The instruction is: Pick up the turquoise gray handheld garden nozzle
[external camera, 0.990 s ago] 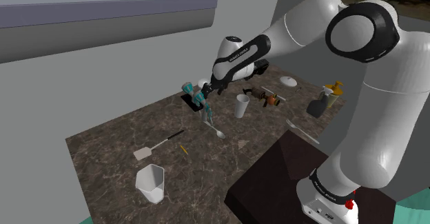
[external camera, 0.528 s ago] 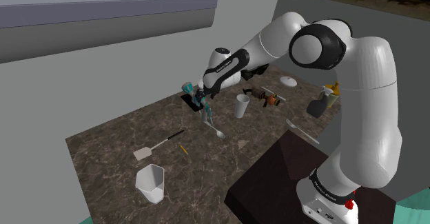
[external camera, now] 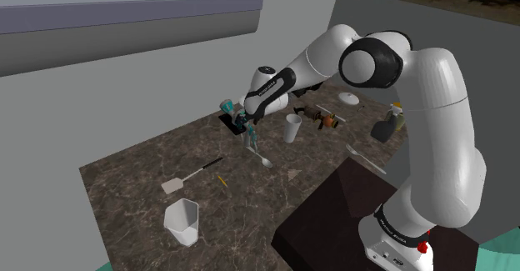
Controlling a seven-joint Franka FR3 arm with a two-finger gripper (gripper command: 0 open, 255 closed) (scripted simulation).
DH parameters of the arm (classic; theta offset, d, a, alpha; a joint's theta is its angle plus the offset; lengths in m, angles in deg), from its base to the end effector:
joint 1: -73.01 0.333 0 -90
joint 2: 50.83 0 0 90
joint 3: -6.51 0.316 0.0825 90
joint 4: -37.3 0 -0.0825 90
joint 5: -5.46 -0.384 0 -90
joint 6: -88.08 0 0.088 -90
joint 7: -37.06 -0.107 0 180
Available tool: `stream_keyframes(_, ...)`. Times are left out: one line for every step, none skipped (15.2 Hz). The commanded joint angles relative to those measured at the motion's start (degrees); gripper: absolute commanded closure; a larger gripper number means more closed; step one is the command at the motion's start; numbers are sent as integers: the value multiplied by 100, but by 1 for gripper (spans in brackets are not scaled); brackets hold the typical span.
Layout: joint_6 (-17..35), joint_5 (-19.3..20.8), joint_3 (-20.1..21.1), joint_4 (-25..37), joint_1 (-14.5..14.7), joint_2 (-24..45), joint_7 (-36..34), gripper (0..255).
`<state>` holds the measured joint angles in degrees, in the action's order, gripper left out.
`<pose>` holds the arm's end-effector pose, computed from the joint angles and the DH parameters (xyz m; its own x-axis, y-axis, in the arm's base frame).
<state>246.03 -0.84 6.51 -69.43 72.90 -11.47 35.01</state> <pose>0.6548 -0.0058 0.1656 0.9699 -0.1391 0.2001 -0.1278 -0.9894 -0.0684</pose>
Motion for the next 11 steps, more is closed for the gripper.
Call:
stream_keyframes(25, -2, 2, -6, 0, 16, 1, 255)
stream_keyframes(23, -1, 1, 0, 5, 19, -4, 255)
stream_keyframes(22, -1, 1, -1, 4, 18, -3, 255)
stream_keyframes(22, -1, 1, -2, 4, 18, -2, 255)
stream_keyframes(22, -1, 1, -2, 4, 17, -2, 255)
stream_keyframes(22, -1, 1, -2, 3, 17, -2, 255)
stream_keyframes(23, -1, 1, -3, 3, 17, -2, 255)
stream_keyframes(23, -1, 1, -3, 4, 17, -3, 255)
stream_keyframes(22, -1, 1, -3, 5, 17, -4, 255)
stream_keyframes(36, -4, 5, -7, -9, 26, 11, 255)
stream_keyframes(-10, 0, 0, -27, -5, -40, 5, 255)
